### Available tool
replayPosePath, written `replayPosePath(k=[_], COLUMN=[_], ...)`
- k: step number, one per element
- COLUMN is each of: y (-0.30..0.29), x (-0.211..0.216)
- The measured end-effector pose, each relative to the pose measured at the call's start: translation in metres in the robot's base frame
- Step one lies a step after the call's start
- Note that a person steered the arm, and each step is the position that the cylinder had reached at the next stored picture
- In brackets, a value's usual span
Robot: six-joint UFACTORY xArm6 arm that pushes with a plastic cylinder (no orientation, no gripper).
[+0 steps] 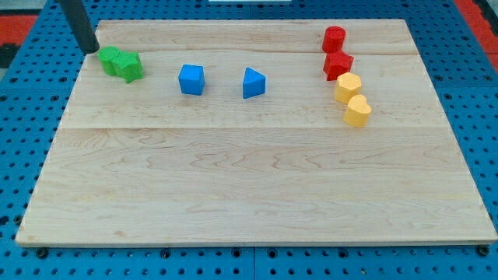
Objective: Move green circle along with green star a bit down
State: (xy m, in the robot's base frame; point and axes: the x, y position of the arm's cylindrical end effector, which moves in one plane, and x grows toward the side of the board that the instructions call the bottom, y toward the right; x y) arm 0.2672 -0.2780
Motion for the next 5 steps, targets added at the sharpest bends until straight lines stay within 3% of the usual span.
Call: replayPosePath(k=[3, 5], y=[0.045, 0.046], x=[0.013, 0.035])
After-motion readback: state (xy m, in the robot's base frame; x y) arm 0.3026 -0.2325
